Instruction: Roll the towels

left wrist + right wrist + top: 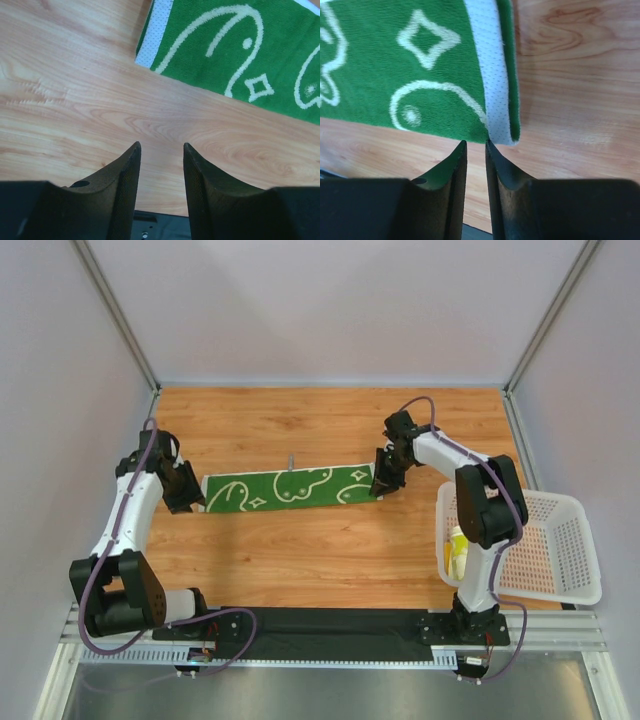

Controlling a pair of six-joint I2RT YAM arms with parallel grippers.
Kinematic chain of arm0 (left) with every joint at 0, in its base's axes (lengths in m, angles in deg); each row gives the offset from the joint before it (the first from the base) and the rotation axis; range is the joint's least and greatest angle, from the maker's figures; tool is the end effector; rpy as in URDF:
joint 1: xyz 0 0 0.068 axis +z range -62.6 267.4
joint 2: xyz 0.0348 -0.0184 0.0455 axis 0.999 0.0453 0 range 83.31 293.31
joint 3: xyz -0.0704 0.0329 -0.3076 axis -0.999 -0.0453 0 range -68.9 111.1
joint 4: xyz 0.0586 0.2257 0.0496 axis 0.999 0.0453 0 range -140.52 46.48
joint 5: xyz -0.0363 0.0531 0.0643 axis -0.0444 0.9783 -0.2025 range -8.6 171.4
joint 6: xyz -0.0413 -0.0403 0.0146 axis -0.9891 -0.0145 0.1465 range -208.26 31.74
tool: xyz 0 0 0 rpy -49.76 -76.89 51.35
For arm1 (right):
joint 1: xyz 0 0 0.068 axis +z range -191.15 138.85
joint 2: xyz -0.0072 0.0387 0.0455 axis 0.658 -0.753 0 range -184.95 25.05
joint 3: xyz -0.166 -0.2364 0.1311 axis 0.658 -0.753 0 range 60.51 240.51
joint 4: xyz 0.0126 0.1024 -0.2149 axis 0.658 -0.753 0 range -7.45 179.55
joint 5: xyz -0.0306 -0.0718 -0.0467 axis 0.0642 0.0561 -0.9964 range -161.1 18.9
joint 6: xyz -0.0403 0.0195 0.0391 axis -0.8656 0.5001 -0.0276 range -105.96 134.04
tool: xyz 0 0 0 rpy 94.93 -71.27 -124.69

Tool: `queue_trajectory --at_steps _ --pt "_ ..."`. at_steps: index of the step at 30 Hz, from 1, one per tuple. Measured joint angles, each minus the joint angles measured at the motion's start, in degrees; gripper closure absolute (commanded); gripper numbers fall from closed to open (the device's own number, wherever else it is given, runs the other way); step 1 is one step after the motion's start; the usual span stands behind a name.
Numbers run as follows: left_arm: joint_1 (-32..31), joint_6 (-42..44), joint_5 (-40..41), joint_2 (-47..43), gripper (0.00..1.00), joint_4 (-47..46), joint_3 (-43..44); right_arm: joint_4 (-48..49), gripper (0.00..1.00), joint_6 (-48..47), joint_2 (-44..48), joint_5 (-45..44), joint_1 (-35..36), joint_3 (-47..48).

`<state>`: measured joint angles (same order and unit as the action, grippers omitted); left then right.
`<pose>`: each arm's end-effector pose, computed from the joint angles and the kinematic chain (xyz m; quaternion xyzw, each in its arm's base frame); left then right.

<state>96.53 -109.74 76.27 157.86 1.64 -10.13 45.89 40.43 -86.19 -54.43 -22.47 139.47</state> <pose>0.2077 0.0294 0.3010 -0.2504 0.9481 -0.0642 0.1853 0.3547 0.1331 0.2230 0.0484 0.9810 0.1793 0.0567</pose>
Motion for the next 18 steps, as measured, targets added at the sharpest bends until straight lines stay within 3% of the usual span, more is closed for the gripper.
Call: queue_trajectory --at_steps 13,18 --pt "0.0 0.2 2.8 -0.3 0.57 -1.9 -1.4 -0.6 0.78 1.2 1.2 -9.2 0.0 -5.7" --pt "-0.4 0.2 3.1 -2.7 0.58 -1.8 -2.3 -2.1 0.57 0.9 7.0 -10.4 -0.1 -10.0"
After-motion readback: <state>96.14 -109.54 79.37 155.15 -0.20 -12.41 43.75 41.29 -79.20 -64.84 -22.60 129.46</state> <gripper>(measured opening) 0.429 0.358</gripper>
